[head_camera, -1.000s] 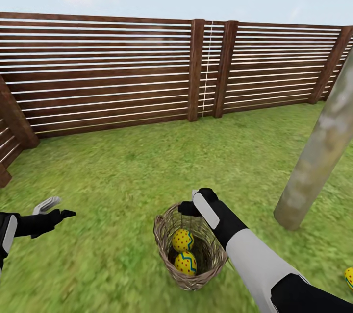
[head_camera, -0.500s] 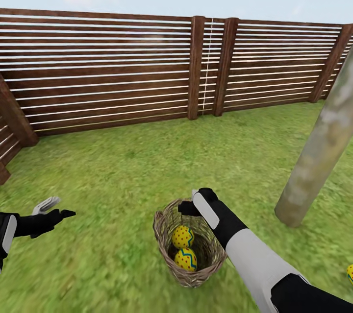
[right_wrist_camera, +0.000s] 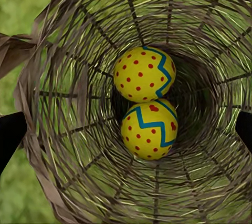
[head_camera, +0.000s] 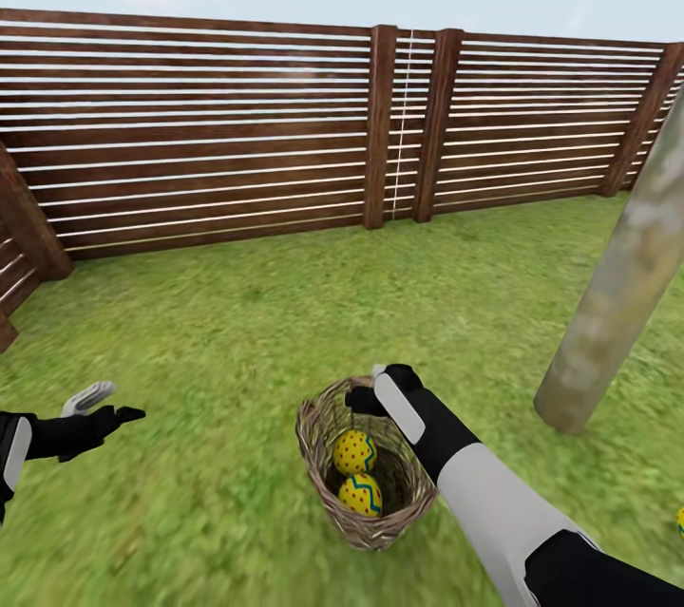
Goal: Take the three Easter eggs out of the wicker basket on the lawn in the garden, then place them on the lawn next to a single tree (choose any tree) so that all three eggs are next to the same tree and none are left in the basket.
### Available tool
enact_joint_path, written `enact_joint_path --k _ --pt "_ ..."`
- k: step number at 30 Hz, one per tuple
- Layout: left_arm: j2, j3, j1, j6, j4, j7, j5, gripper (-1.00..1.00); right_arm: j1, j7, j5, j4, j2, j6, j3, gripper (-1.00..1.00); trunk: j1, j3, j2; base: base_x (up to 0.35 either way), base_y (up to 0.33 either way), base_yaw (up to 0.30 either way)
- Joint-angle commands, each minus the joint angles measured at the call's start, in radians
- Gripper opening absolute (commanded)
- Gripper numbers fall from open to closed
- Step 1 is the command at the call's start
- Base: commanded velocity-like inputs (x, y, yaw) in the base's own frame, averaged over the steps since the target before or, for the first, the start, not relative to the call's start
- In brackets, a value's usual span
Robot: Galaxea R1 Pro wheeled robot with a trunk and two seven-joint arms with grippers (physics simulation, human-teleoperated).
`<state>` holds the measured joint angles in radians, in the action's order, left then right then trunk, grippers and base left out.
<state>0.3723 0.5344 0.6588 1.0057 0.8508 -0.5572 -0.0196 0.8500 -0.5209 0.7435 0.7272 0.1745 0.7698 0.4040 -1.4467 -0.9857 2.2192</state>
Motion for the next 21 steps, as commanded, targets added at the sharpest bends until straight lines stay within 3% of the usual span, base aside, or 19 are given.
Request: enact_joint_path --k 1,7,9,16,21 --pt "-0.001 0.002 0.001 0.005 0.001 -0.004 -0.002 1.0 0.001 -0.01 0.009 0.0 0.0 0.0 0.001 1.0 -0.004 -0.004 0.008 0.0 0.0 0.0" --pt "-0.002 0.001 0.001 0.002 0.001 -0.004 -0.002 1.0 -0.002 -0.009 0.008 0.0 0.0 -0.004 0.001 1.0 -0.027 -0.023 0.05 0.0 0.0 0.0" --pt "0.008 0.012 -0.011 0.013 0.001 -0.016 0.008 1.0 0.009 0.003 -0.003 0.0 0.0 -0.015 -0.009 1.0 -0.027 -0.023 0.05 0.0 0.0 0.0" --pt "-0.027 0.028 0.008 0.036 0.005 -0.023 0.043 1.0 0.049 0.012 0.0 0.04 0.0 -0.055 -0.013 1.0 -0.027 -0.023 0.05 0.0 0.0 0.0" --pt "-0.026 0.042 0.008 0.036 0.005 -0.03 0.073 1.0 0.07 0.039 0.0 0.063 0.0 -0.084 -0.01 1.0 -0.019 -0.017 0.036 0.0 0.0 0.0"
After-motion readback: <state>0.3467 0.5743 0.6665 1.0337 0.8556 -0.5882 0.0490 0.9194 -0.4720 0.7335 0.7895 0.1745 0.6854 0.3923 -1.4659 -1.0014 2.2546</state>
